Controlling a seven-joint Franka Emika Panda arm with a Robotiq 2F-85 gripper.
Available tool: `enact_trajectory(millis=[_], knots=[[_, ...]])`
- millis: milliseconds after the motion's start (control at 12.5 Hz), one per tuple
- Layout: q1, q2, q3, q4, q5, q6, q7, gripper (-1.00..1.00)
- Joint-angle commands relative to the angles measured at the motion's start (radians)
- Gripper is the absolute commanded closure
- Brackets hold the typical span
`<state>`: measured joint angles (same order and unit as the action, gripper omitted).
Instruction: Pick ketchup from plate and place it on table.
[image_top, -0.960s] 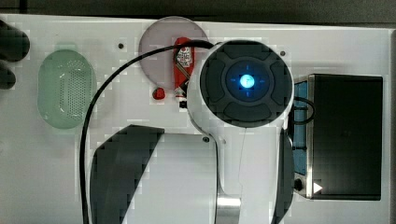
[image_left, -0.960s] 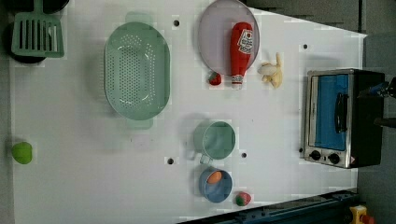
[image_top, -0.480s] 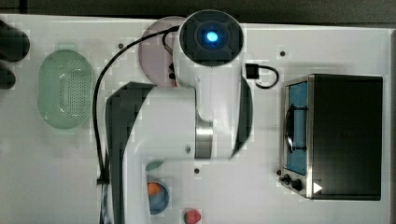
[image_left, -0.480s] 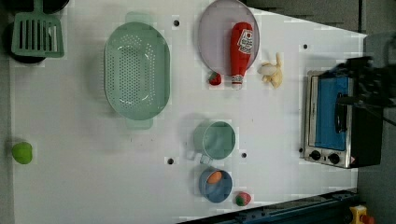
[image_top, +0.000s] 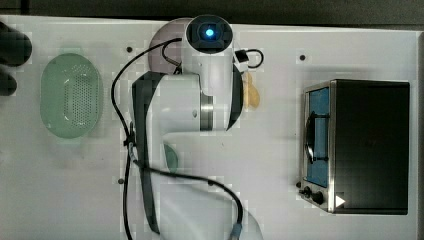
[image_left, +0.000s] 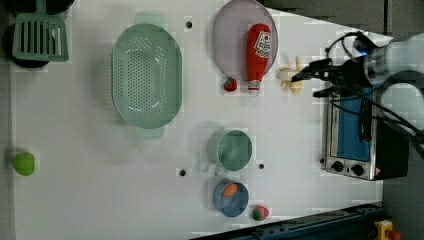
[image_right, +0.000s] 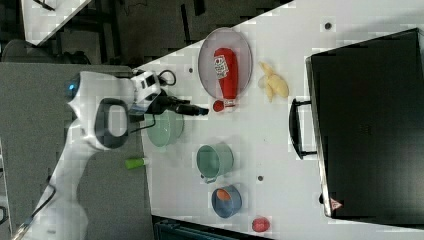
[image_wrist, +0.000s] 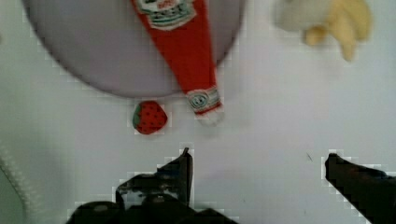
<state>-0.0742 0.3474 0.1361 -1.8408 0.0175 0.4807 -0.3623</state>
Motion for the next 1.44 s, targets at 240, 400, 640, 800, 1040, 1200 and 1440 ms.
enact_trajectory(millis=[240, 400, 640, 800, 1040, 1200, 1440], knots=[[0.015, 0.106, -0.011, 0.05, -0.061, 0.13, -0.23, -1.0], [0.028, 0.177, -0.011, 0.079, -0.085, 0.181, -0.233, -1.0], [0.045, 0.279, -0.011, 0.133, -0.104, 0.274, -0.239, -1.0], [0.054, 0.34, -0.012, 0.17, -0.105, 0.324, -0.239, -1.0], [0.059, 0.408, -0.02, 0.215, -0.125, 0.36, -0.239, -1.0], [0.06, 0.445, -0.024, 0.234, -0.156, 0.391, -0.239, -1.0], [0.065, 0.485, -0.025, 0.241, -0.161, 0.469, -0.239, -0.92]])
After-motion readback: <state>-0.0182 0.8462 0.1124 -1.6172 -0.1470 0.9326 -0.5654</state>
